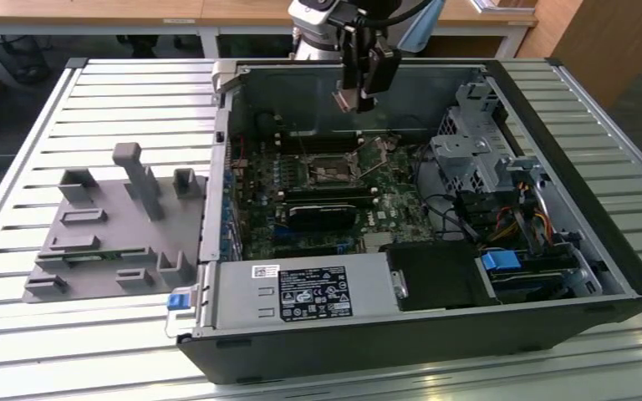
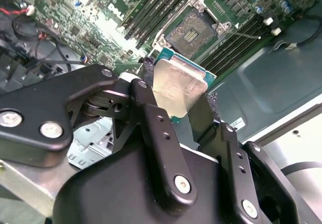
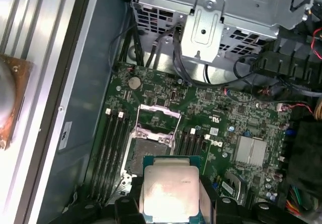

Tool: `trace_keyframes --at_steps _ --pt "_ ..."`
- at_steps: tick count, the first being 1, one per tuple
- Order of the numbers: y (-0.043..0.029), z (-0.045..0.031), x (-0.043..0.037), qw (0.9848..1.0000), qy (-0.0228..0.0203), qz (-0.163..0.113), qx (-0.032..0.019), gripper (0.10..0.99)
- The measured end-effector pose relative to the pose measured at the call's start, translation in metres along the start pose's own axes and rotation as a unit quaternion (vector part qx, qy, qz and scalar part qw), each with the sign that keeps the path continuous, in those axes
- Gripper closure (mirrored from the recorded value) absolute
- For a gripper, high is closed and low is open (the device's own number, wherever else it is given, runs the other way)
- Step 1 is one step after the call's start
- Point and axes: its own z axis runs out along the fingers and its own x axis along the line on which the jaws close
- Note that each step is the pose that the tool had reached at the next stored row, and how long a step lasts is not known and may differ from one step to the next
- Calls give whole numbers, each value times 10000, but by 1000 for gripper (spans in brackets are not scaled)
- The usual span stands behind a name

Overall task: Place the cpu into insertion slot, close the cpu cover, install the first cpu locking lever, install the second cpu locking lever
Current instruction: 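Place the cpu into insertion slot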

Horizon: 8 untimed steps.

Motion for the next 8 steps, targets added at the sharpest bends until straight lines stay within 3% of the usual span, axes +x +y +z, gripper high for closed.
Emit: trace_keyframes --at_steps 8 --pt "-1 14 0 9985 -40 543 11 561"
